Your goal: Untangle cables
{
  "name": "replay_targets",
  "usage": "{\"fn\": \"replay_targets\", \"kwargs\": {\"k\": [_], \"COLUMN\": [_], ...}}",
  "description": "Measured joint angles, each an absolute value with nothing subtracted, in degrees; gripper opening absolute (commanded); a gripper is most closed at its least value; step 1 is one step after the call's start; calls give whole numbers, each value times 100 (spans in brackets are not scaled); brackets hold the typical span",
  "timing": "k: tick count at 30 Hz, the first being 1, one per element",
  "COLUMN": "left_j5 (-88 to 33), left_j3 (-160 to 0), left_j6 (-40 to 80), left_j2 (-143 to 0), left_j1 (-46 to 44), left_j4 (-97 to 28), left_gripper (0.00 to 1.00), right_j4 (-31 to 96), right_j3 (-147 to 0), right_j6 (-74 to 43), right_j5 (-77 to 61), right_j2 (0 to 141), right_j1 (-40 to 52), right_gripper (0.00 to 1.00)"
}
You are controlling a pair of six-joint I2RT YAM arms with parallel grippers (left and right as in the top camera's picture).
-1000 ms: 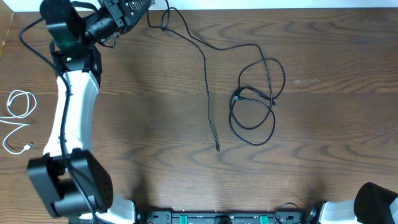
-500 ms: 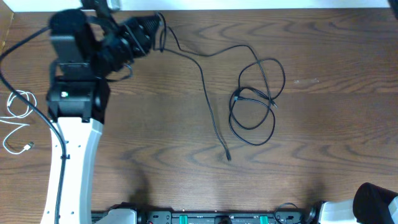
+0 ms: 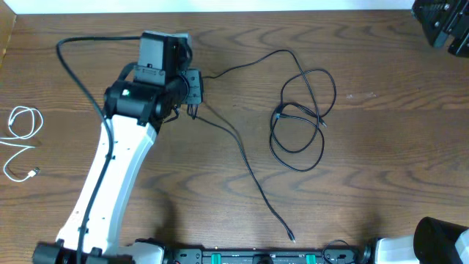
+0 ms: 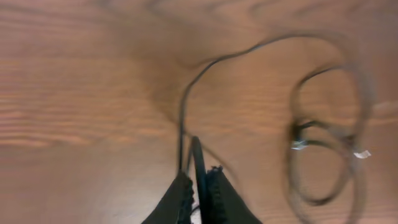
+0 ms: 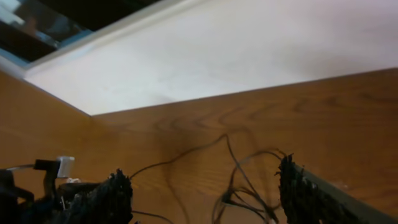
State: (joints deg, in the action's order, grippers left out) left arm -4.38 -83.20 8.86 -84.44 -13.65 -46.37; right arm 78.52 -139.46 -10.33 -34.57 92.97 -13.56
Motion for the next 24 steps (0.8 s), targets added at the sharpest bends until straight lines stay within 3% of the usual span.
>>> {"fn": "replay_targets", "kwargs": {"k": [2, 3, 4, 6, 12, 18, 24], "left_j5": [-268, -226, -191, -145, -290, -897, -1605], "left_j3": [-8320, -8320, -8320, -8318, -8357, -8562, -8565], "left_j6": [816, 814, 792, 749, 464, -309, -534], "left_j2": [-8595, -8639, -8676, -8694, -8685, -8685, -8685], "left_j1": [-1367, -1367, -1367, -1369, -1533, -1758, -1710], "left_j4": [-4637, -4613, -4576, -4431, -4110, -4112, -3551], "left_gripper": [69, 78, 86, 93, 100, 100, 92], "right_j4": [7863, 7863, 7863, 7859, 7769, 7741, 7749], "right_j3": [-13845, -13784, -13716, -13605, -13290, -13205, -13203], "right_j6": [-985, -972, -956, -937, -910, -886, -845], "right_j5": [-3363, -3330, -3297, -3253, -3205, -3183, -3181], "right_j2": [9297, 9297, 9297, 9297, 9297, 9297, 9297], "right_j1": [-1337, -1334, -1332, -1330, -1330, -1330, -1330], "right_gripper": [76, 76, 76, 76, 76, 77, 77]}}
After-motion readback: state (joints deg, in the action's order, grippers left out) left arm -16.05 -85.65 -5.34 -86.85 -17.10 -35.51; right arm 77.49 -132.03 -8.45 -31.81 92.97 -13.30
